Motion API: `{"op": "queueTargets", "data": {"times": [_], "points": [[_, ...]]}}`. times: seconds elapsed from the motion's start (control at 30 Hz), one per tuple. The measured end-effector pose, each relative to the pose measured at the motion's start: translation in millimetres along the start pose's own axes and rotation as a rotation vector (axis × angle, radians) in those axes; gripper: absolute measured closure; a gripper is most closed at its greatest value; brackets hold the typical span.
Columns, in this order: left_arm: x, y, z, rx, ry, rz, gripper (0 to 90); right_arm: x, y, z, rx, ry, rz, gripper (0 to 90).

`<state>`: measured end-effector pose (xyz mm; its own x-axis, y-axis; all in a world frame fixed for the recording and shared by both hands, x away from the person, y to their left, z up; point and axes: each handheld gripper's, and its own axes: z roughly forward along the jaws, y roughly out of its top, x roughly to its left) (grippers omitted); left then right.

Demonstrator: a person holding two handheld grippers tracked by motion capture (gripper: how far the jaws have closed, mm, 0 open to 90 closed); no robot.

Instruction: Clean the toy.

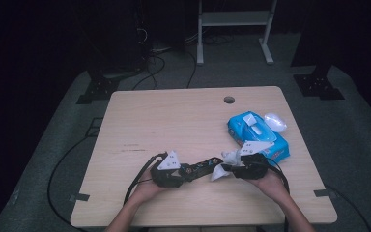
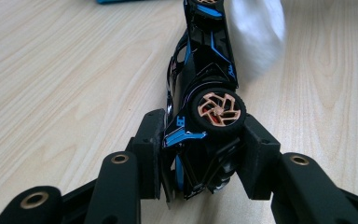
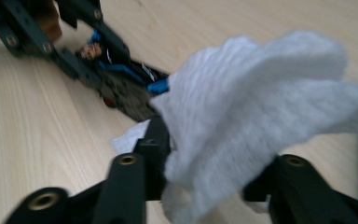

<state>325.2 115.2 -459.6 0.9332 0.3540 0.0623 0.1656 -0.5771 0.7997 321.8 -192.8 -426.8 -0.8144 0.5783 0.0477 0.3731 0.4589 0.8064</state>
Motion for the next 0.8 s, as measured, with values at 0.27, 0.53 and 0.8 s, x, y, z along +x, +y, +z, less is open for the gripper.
{"op": "queueTargets", "data": {"times": [0.27,0.53,0.8], "points": [[-2.3,0.7,0.5,-0.005,-0.004,0.009,57.3,19.3,26.8,11.2,-0.108,-0.024,0.0,81.1],[-1.2,-0.7,0.9,-0.018,-0.008,-0.006,57.7,40.5,33.4,44.8,-0.08,0.054,-0.023,81.4],[-0.8,-0.5,1.5,-0.024,-0.02,-0.034,57.9,35.7,23.7,42.8,-0.052,-0.027,-0.041,81.6]]}}
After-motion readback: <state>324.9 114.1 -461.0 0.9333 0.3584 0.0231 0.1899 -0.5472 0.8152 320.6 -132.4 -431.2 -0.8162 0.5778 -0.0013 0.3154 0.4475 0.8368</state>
